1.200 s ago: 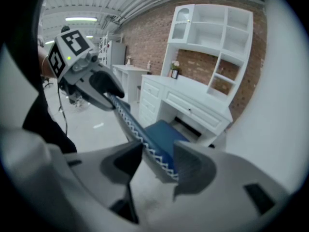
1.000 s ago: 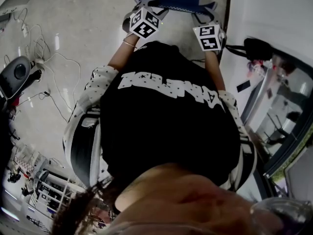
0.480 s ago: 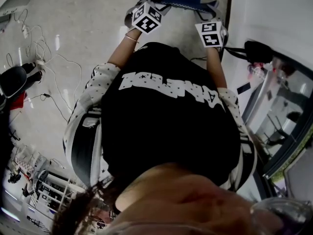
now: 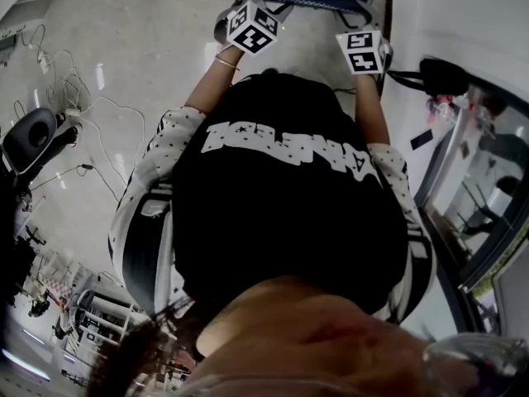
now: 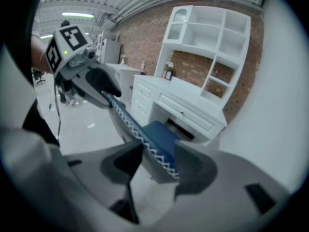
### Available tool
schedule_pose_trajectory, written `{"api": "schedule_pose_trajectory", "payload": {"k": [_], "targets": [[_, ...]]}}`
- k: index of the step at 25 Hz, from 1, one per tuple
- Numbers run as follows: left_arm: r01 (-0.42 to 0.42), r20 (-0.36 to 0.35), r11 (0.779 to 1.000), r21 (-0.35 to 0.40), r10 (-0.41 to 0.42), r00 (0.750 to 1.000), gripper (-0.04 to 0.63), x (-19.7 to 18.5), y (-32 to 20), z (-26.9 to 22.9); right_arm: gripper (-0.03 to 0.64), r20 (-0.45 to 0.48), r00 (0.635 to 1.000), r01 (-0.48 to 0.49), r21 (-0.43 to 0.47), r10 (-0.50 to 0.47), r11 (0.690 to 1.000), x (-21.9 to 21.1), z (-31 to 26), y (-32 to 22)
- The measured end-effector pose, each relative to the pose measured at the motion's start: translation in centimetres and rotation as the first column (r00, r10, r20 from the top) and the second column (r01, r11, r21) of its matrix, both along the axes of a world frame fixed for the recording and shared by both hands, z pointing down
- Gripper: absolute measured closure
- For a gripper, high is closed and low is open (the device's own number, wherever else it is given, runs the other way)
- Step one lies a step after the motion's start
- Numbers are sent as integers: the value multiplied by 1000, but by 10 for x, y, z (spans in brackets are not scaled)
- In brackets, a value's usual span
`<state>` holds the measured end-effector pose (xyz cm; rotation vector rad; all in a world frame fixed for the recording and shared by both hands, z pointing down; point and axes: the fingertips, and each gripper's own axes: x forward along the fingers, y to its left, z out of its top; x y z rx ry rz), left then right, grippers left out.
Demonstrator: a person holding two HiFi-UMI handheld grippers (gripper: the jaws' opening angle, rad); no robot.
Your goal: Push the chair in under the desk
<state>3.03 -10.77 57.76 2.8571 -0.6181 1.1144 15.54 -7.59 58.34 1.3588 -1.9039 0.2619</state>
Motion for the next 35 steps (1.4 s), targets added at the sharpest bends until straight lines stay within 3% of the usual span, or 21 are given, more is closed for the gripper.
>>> {"api": "schedule_pose_trajectory", "payload": {"k": [35], "targets": [[20, -3, 1000, -20, -20, 1000, 390, 11, -50, -1, 410, -24, 999, 38, 4, -37, 999, 11, -3, -53]]}}
